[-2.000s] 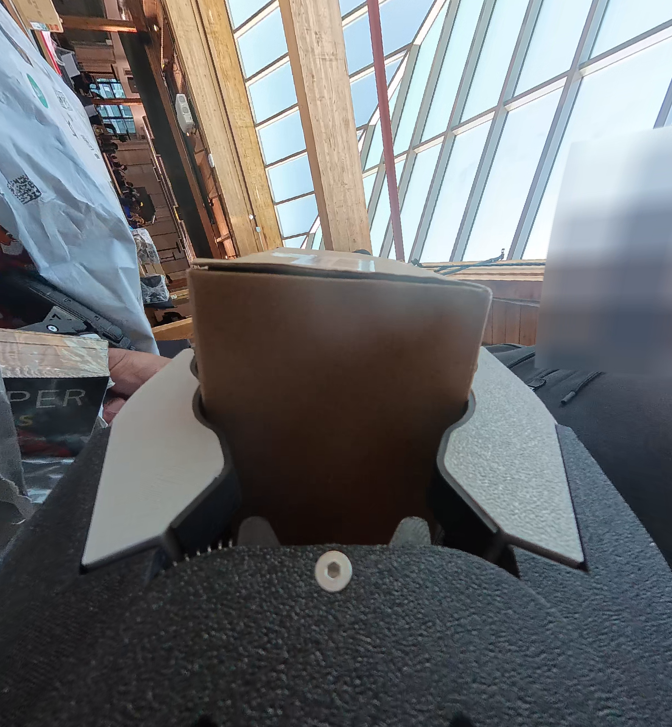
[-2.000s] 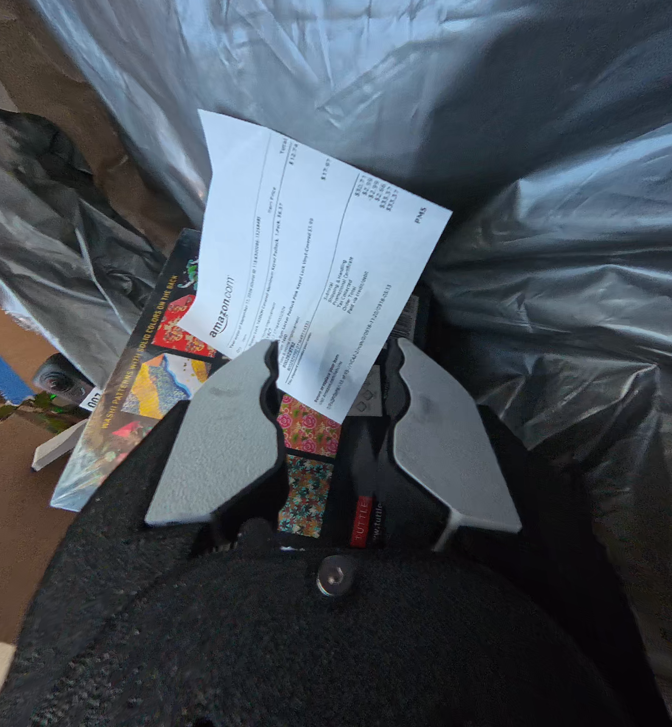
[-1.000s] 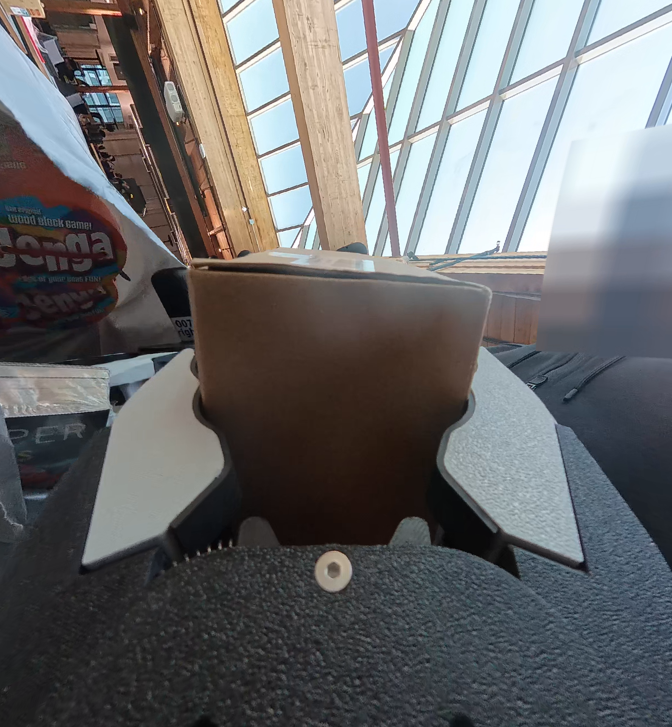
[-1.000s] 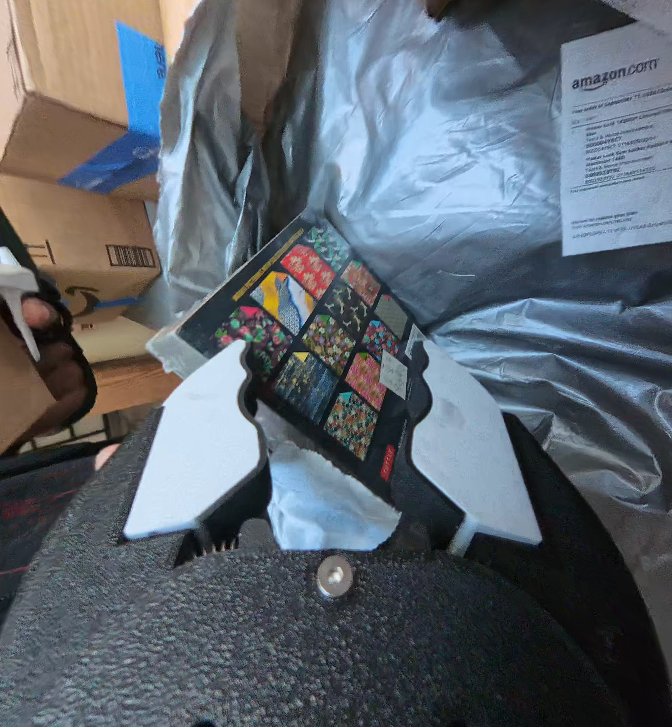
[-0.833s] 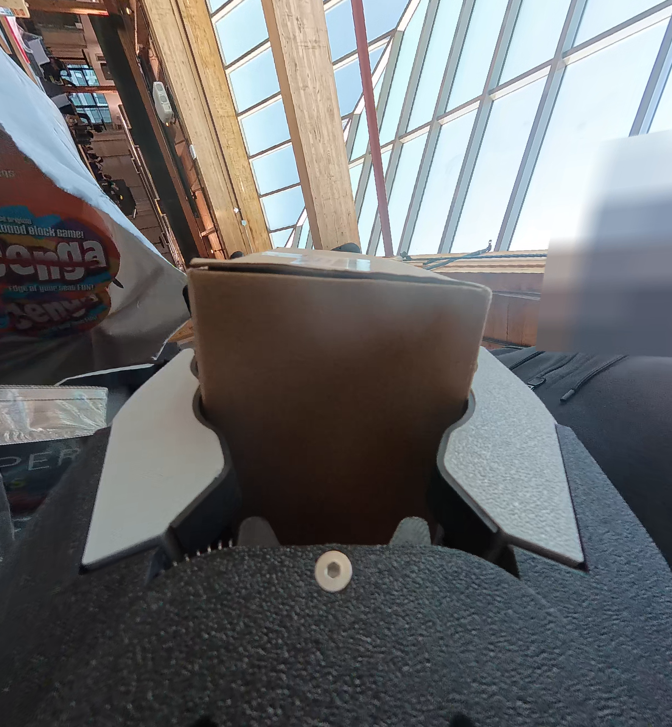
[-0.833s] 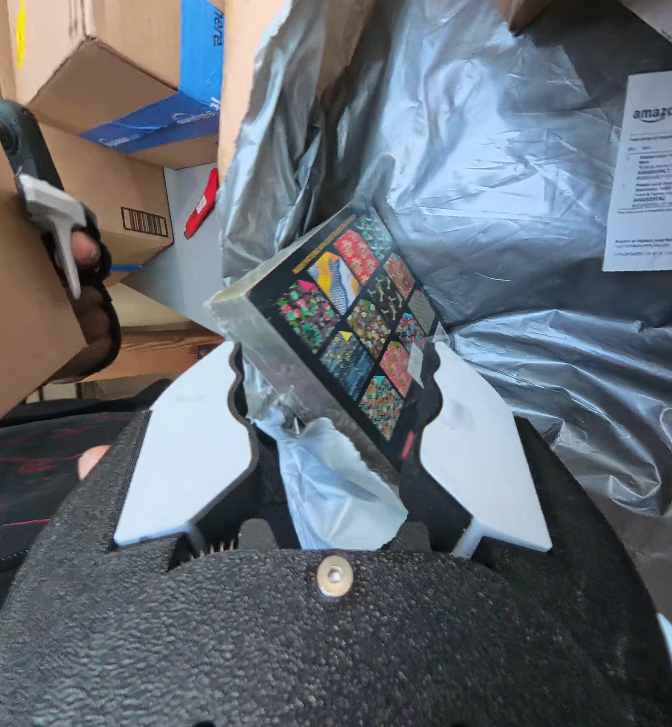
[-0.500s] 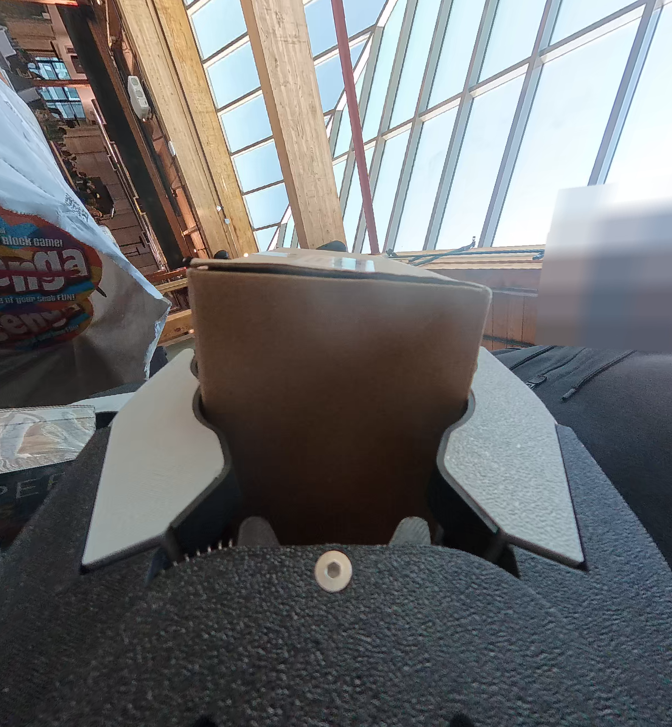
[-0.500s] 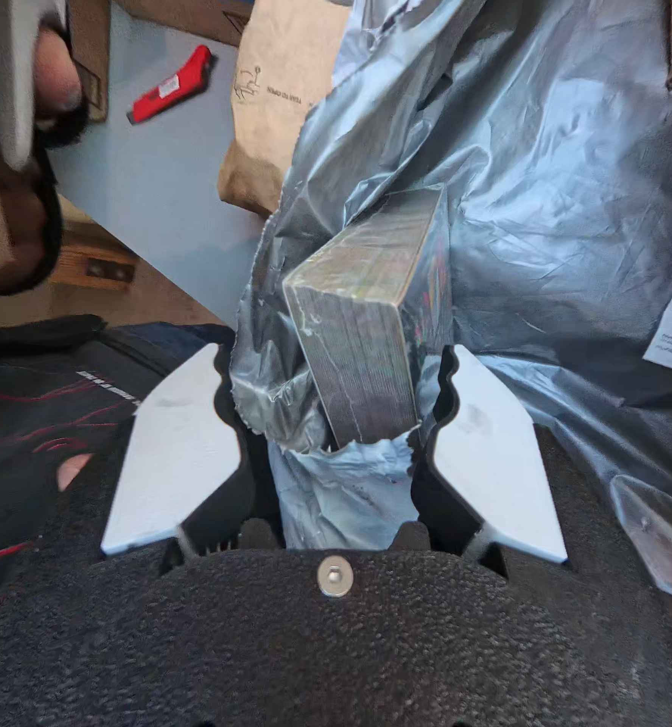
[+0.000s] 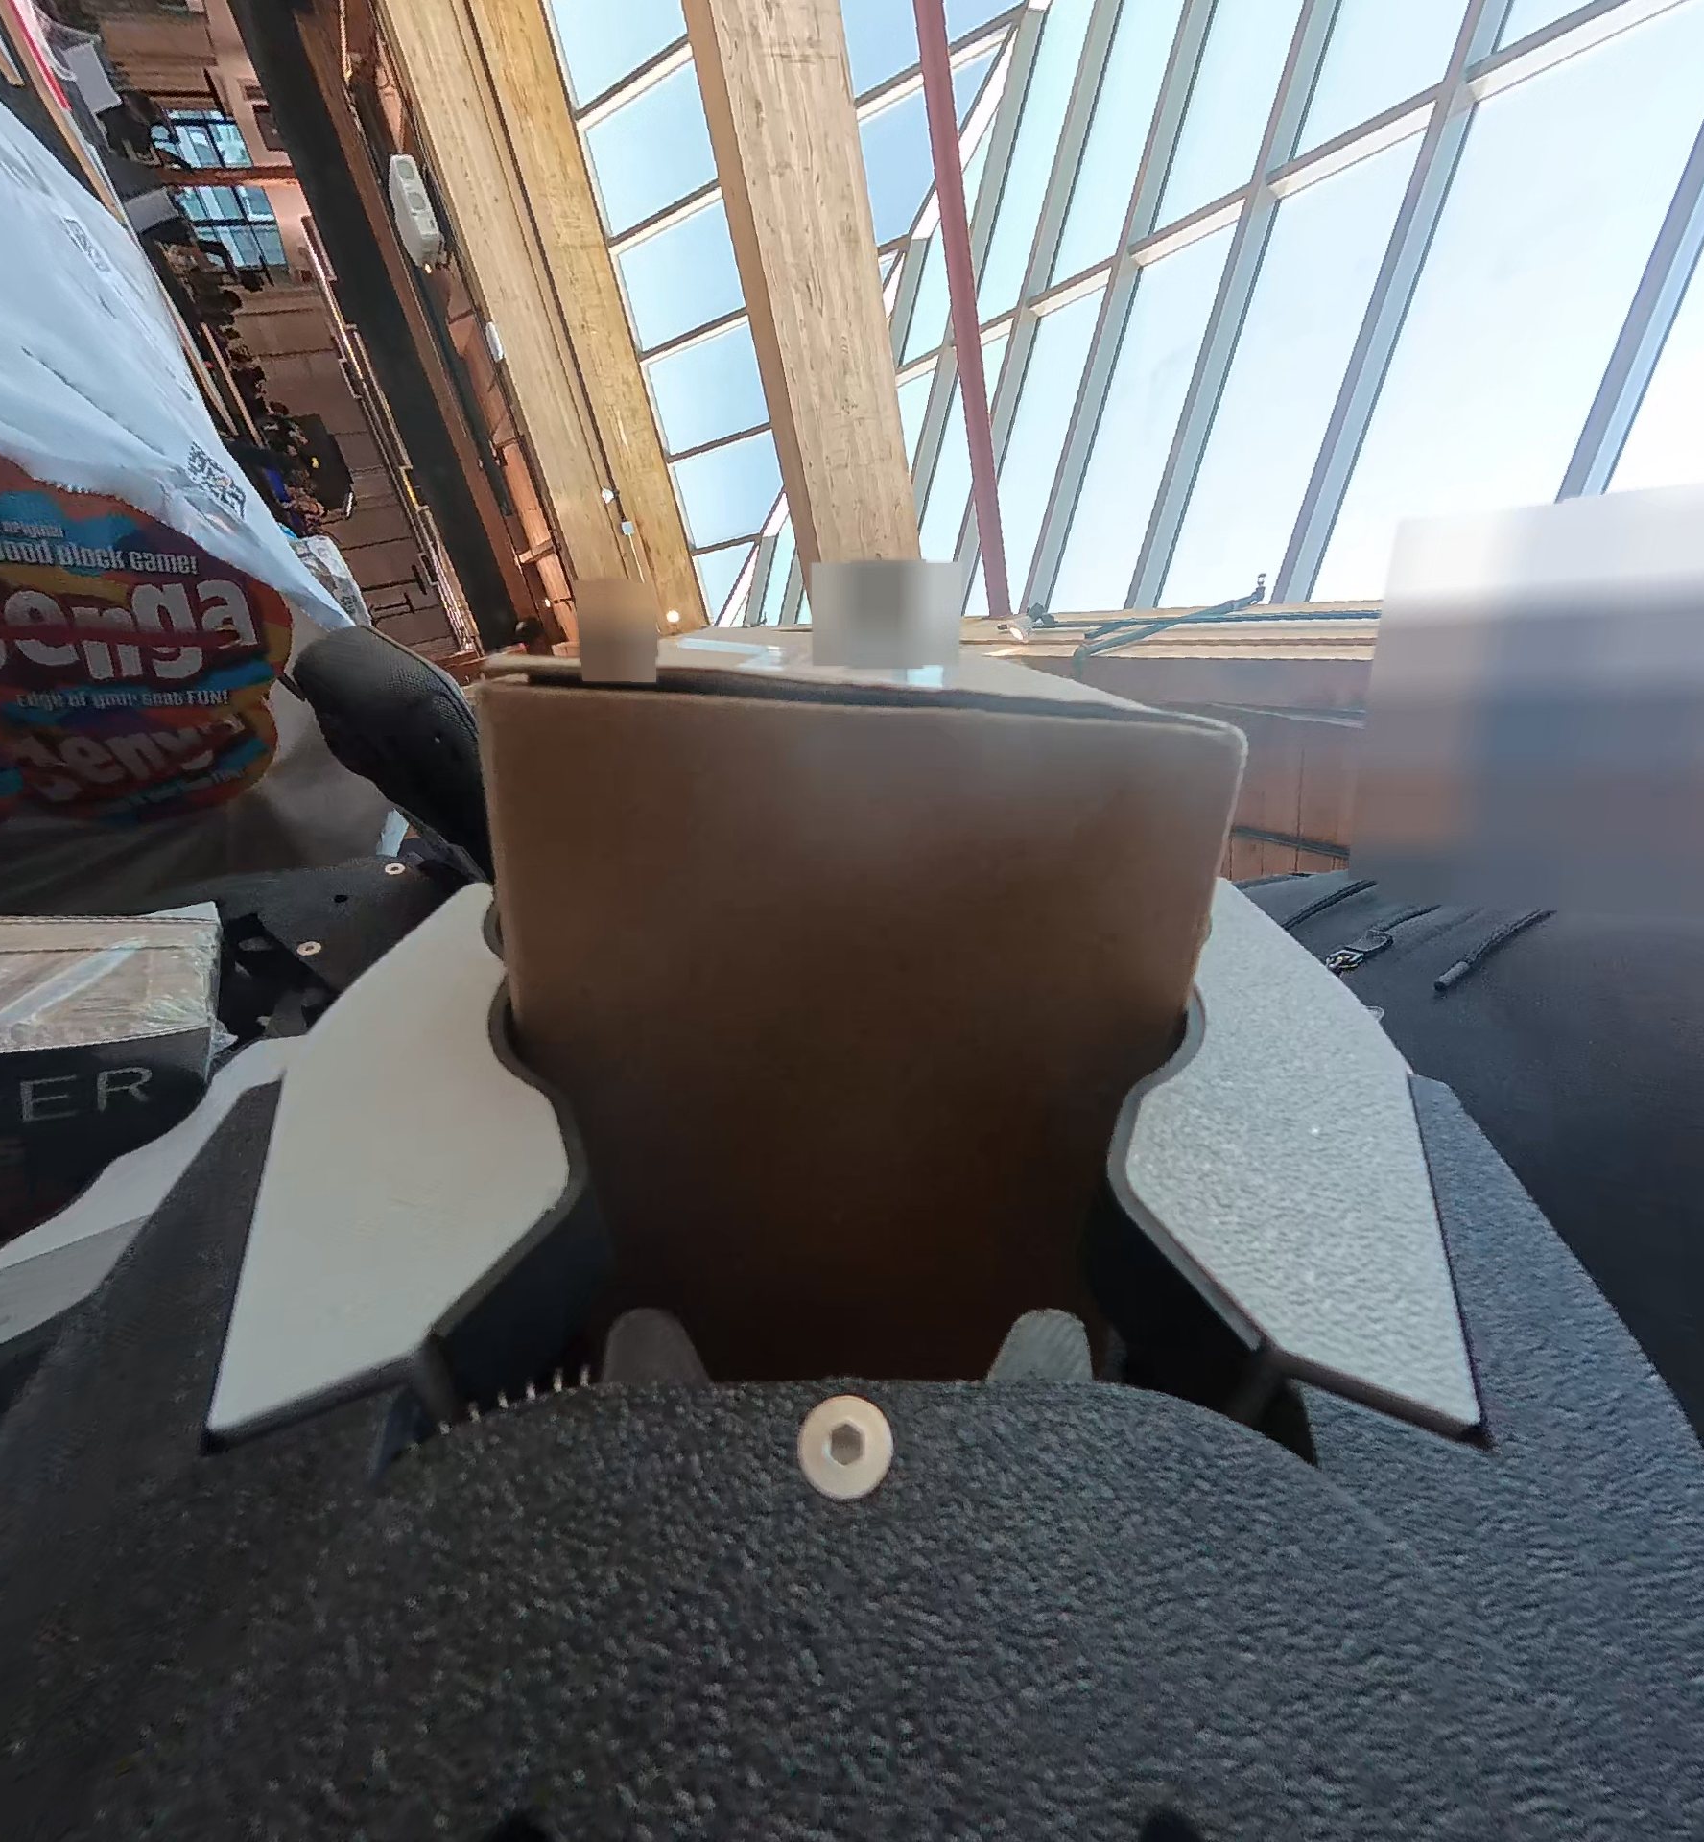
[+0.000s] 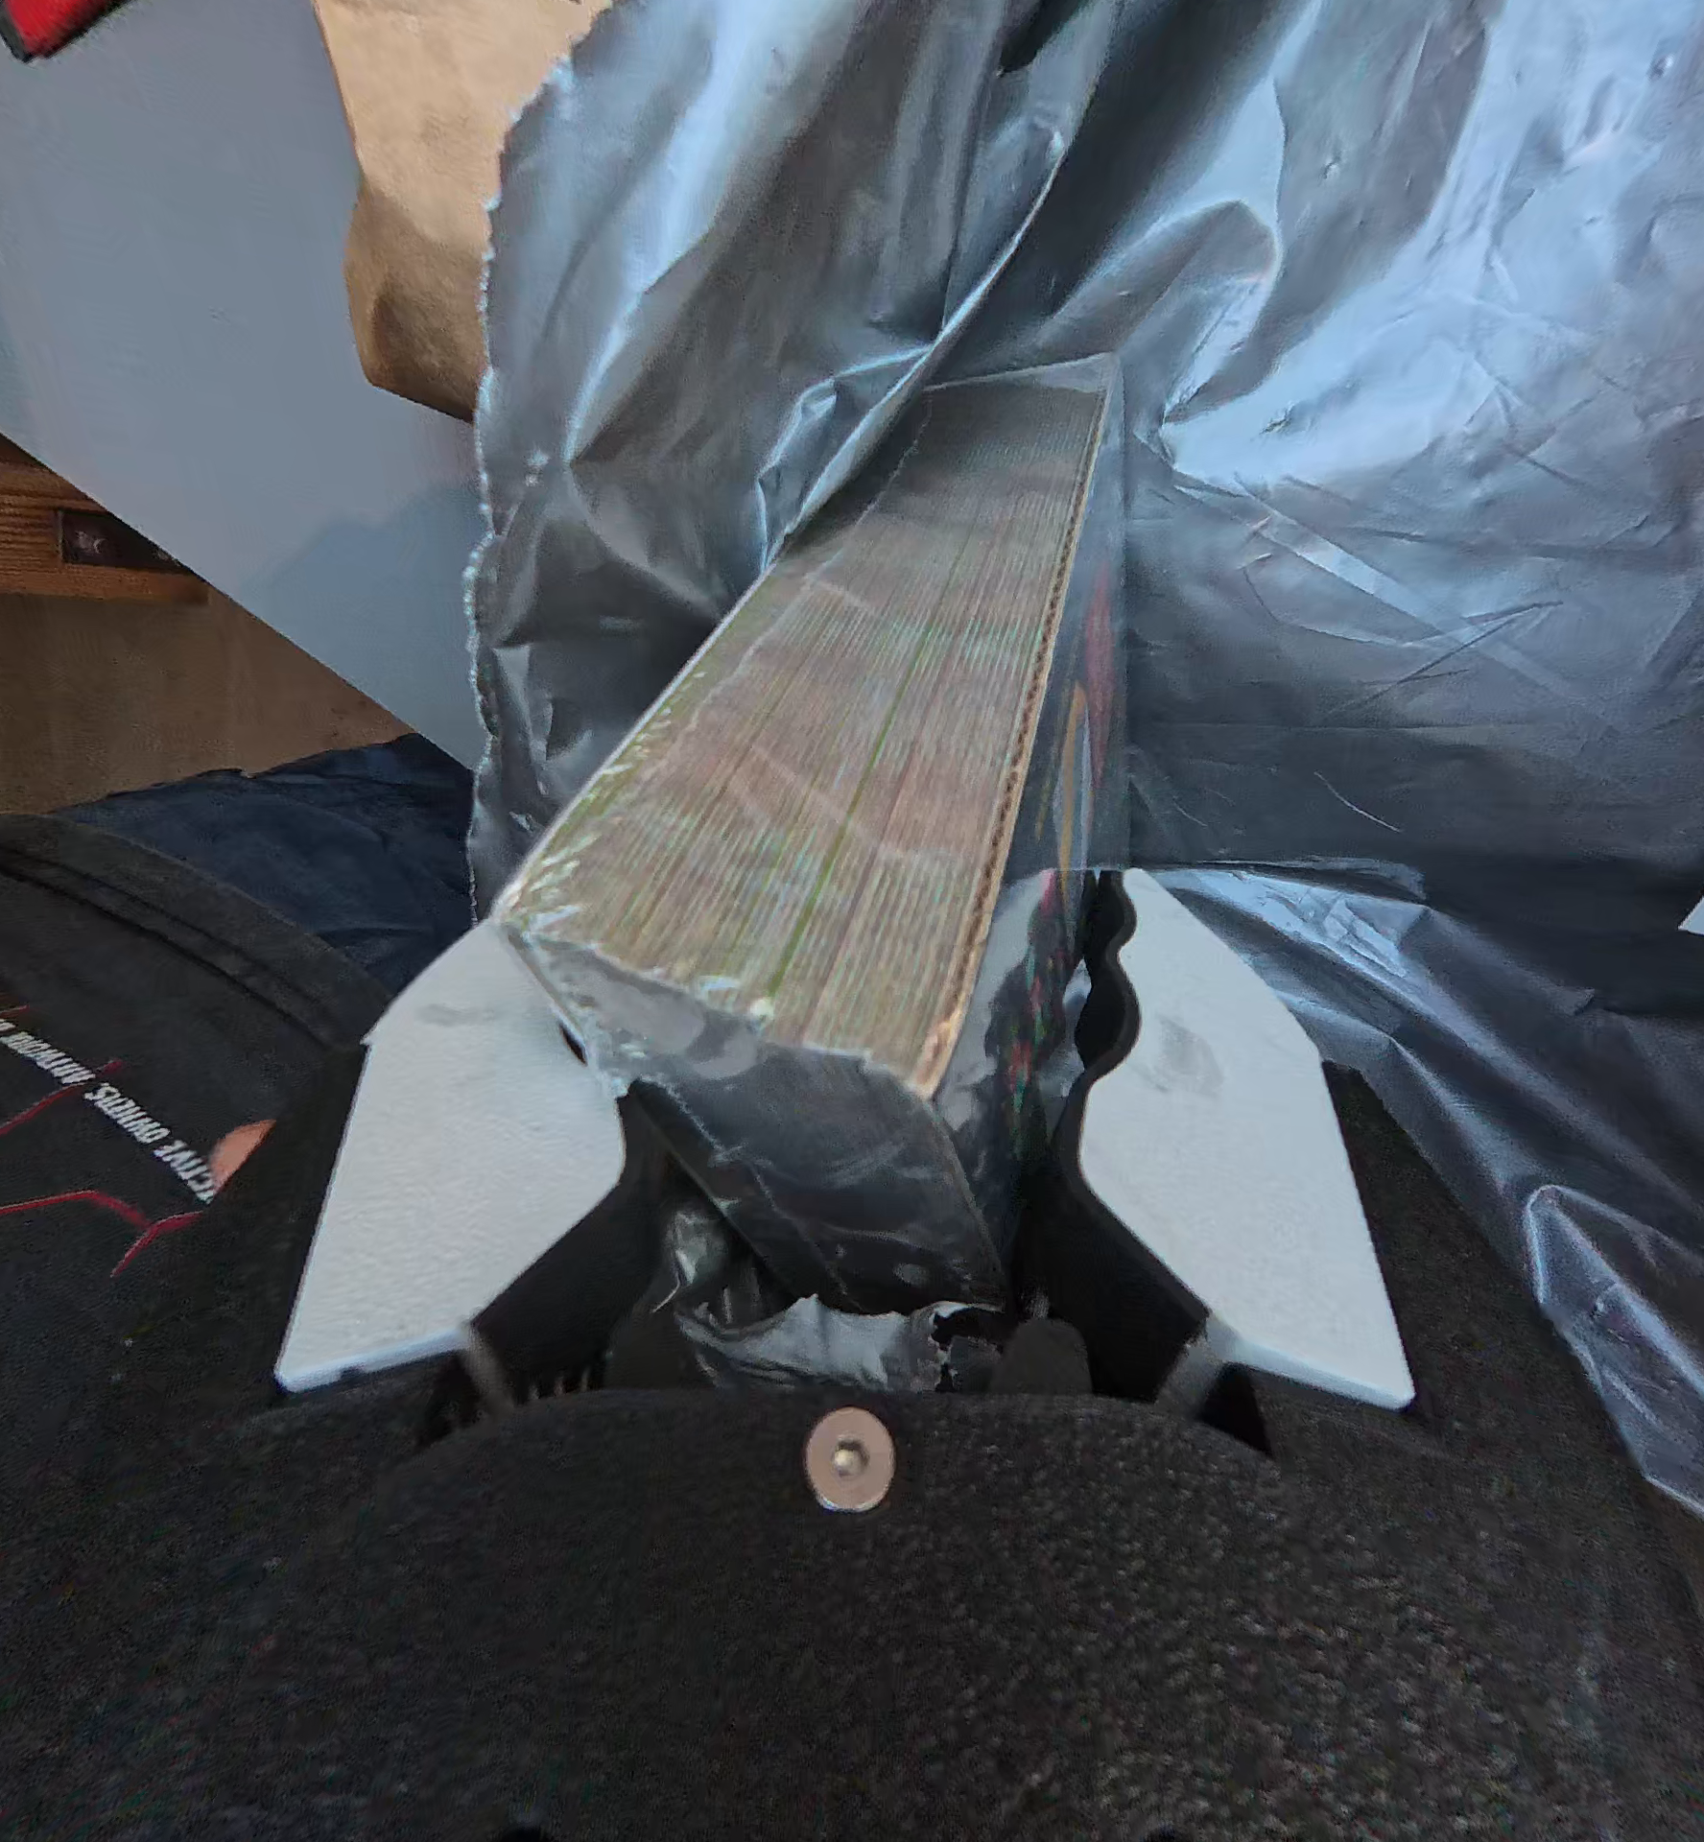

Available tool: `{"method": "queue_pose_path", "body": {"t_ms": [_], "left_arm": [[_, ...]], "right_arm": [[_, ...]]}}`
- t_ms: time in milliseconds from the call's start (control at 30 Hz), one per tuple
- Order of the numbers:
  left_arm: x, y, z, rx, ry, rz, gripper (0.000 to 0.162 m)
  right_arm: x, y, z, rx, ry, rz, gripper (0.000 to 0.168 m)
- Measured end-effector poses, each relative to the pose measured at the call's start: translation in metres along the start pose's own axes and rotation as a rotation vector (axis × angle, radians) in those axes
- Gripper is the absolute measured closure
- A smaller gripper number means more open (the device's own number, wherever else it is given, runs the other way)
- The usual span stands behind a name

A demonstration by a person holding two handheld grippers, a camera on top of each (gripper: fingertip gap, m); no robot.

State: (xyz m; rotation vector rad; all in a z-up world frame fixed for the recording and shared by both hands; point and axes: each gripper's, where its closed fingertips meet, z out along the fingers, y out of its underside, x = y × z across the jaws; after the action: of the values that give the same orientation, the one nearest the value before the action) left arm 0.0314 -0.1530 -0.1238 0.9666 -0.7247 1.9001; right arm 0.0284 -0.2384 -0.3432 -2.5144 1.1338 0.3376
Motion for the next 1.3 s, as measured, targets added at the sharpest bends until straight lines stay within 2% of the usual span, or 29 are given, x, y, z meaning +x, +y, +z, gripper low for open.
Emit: {"method": "queue_pose_path", "body": {"t_ms": [300,533,733,1000,1133,1300], "left_arm": [[0.001,0.007,0.015,-0.034,0.052,-0.001,0.04],[-0.002,0.018,0.0,-0.004,0.055,-0.017,0.04],[0.004,0.017,-0.011,0.022,0.052,0.002,0.04],[0.006,0.013,-0.033,0.08,0.02,0.003,0.04],[0.004,0.012,-0.034,0.08,0.013,-0.001,0.04],[-0.001,0.009,-0.025,0.06,0.017,0.001,0.04]], "right_arm": [[0.006,0.009,-0.009,-0.05,0.06,-0.031,0.086],[0.04,0.007,-0.03,0.049,-0.025,0.162,0.098],[0.056,0.0,-0.033,0.055,-0.112,0.225,0.099],[0.064,-0.016,-0.034,0.192,-0.149,0.349,0.095],[0.069,-0.014,-0.032,0.14,-0.092,0.327,0.096],[0.073,-0.009,-0.029,0.032,0.085,0.251,0.096]]}}
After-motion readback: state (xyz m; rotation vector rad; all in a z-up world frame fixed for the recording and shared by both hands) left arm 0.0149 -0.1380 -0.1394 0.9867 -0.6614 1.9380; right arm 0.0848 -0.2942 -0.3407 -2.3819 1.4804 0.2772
